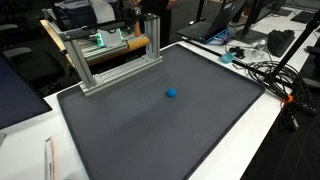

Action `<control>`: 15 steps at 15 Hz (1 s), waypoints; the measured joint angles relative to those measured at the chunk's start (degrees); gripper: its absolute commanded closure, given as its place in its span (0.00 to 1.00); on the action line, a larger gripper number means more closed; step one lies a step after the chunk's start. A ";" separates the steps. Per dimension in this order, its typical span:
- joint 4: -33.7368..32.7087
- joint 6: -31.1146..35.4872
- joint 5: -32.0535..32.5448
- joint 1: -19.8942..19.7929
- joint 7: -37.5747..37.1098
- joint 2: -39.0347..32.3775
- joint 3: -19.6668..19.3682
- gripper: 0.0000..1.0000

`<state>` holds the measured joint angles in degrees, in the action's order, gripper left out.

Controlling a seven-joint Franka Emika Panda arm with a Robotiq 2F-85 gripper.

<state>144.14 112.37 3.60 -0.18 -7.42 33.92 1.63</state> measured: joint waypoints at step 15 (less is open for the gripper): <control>1.66 2.60 0.01 -0.60 -0.14 -3.25 0.04 0.00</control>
<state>145.80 114.97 3.60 -0.77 -7.57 30.67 1.67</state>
